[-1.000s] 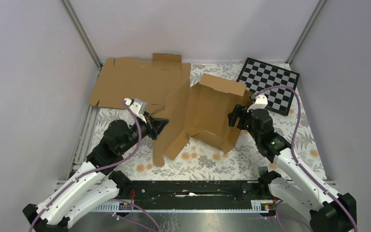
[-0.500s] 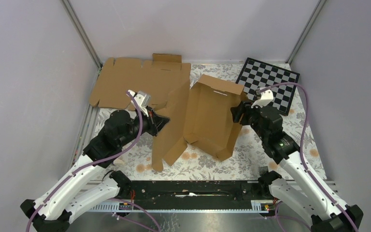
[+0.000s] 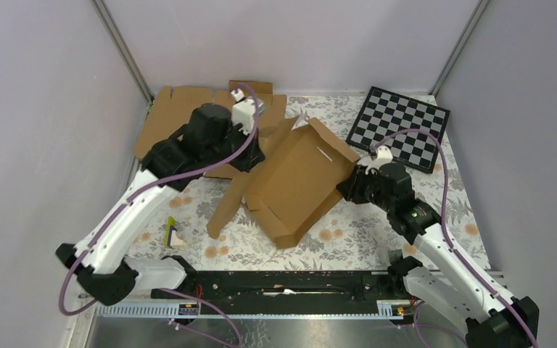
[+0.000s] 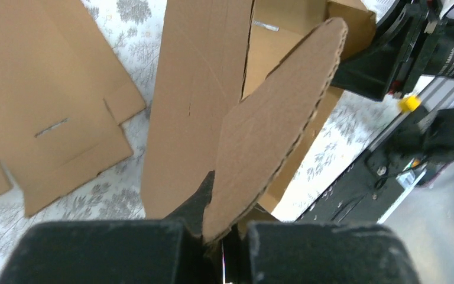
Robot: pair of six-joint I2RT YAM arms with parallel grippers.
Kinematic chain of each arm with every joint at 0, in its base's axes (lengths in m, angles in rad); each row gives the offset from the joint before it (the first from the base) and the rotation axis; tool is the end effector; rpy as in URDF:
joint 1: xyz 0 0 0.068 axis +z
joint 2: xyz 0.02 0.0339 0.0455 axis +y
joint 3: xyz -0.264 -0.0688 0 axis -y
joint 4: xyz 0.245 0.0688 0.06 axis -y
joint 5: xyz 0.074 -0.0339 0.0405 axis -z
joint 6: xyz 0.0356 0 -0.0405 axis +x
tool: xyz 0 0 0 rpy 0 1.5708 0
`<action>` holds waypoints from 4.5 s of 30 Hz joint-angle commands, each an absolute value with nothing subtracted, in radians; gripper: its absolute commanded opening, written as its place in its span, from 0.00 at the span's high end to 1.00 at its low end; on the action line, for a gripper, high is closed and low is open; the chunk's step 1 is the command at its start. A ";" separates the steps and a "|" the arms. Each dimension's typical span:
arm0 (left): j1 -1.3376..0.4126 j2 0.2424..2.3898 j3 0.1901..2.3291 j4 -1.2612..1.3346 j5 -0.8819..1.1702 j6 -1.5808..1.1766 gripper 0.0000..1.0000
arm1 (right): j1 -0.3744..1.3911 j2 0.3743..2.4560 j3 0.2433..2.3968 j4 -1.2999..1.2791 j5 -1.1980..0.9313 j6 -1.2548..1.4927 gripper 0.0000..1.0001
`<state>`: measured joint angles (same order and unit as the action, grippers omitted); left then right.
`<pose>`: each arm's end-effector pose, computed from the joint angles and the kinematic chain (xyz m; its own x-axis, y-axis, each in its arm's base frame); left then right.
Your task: Fold the paper box
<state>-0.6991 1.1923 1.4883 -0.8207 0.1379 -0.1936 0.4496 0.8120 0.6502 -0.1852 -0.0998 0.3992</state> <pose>0.1758 -0.1542 0.4329 -0.5164 0.1852 -0.8361 0.6411 0.7309 -0.2341 0.1720 0.0870 0.2876 -0.4831 0.1963 -0.8533 -0.3571 0.8456 0.3967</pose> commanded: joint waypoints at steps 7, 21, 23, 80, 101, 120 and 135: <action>-0.713 1.526 1.834 -1.168 0.137 -0.042 1.00 | 0.449 0.775 0.521 -0.291 -0.269 0.477 0.23; -0.524 1.553 1.865 -1.032 0.243 -0.224 1.00 | 0.450 0.805 0.586 -0.418 -0.200 0.519 0.00; -0.494 1.510 1.830 -0.987 0.272 -0.238 1.00 | 0.449 0.789 0.602 -0.418 -0.126 0.549 0.00; -0.350 0.760 0.915 -0.389 0.191 -0.214 1.00 | 0.417 1.276 0.370 0.194 -0.151 0.798 0.27; -0.350 0.643 0.752 -0.167 0.350 -0.346 1.00 | 0.407 1.264 0.473 0.257 -0.275 1.052 0.98; -0.350 0.534 0.560 0.202 0.595 -0.511 1.00 | 0.413 1.228 0.525 0.237 -0.005 1.262 1.00; -0.456 0.583 0.485 0.294 0.566 -0.481 1.00 | 0.451 1.426 0.435 0.429 -0.067 1.022 0.94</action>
<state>-0.4004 0.5663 0.4812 0.1967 0.5419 -0.5041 0.4168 1.3876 0.4168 0.3622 -0.0074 1.1133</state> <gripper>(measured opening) 0.021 0.051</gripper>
